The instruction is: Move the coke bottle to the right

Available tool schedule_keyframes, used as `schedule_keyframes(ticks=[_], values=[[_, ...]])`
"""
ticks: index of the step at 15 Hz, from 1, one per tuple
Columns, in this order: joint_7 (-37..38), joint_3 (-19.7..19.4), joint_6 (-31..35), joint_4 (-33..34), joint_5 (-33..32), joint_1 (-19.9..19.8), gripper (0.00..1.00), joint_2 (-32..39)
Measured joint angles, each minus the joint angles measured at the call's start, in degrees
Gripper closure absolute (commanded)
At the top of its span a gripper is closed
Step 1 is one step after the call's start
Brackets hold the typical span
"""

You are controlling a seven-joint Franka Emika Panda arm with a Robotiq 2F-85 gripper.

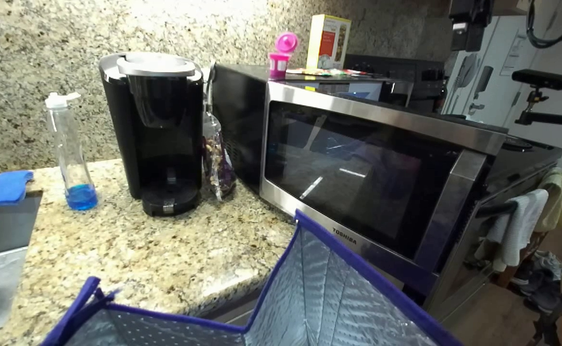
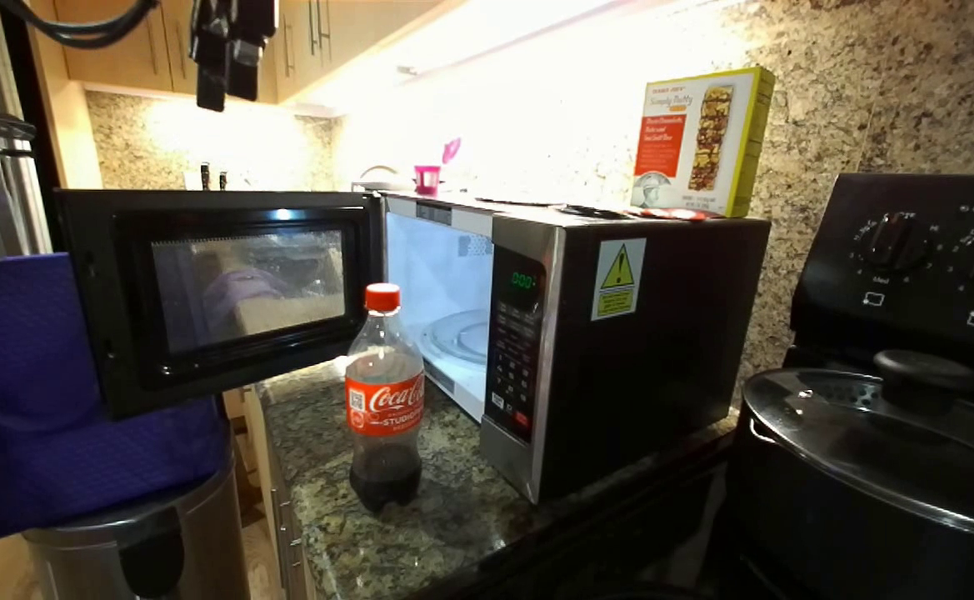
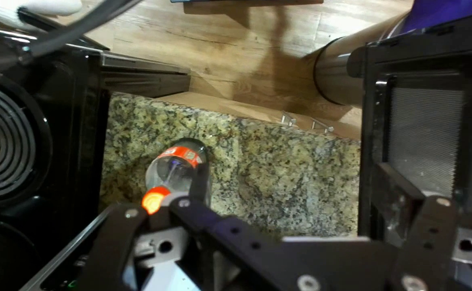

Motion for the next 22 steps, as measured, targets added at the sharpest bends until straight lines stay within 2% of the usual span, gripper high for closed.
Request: schedule_keyframes(ticks=[4,8,11,14,16,19,22], values=[[11.31,2.94,1.60,-3.86,5.42,0.93,0.00,-3.68],[24.26,5.82,7.87,-9.10,10.89,0.93,0.00,-6.65],[31.12,8.05,10.99,-11.77,11.18,0.91,0.00,-7.96],[35.80,10.30,9.32,-11.93,8.29,0.90,0.00,-8.75],[38.04,11.70,5.66,-11.23,5.31,0.90,0.00,-9.37],[38.45,13.05,0.37,-9.24,2.75,0.97,0.00,-9.96],[37.91,13.04,-0.40,-8.46,2.51,1.05,0.00,-10.01]])
